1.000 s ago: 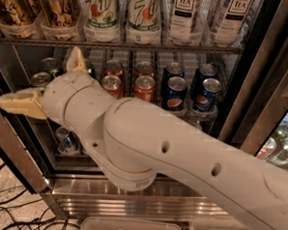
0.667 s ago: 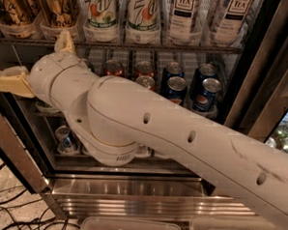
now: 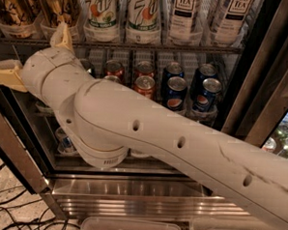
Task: Pick orange can from top shelf of fridge
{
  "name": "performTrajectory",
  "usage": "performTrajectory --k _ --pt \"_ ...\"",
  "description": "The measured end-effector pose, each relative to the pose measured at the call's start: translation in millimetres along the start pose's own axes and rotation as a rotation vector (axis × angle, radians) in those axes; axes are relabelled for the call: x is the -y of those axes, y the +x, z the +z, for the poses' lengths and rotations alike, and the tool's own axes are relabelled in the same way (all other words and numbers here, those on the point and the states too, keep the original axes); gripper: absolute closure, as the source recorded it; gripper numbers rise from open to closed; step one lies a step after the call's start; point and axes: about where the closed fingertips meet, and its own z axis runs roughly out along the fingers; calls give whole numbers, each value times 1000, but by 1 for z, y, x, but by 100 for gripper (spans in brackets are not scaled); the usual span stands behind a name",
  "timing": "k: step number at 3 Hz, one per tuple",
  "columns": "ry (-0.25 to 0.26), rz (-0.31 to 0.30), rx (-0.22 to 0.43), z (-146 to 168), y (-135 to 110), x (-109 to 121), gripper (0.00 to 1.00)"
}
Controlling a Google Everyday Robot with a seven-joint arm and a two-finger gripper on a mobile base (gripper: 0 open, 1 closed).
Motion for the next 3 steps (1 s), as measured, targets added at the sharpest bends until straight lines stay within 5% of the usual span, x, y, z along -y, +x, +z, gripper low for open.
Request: performTrajectory --k 1,3 --pt "0 0 0 0 0 0 0" --pt "56 110 -9 -5 -15 11 0"
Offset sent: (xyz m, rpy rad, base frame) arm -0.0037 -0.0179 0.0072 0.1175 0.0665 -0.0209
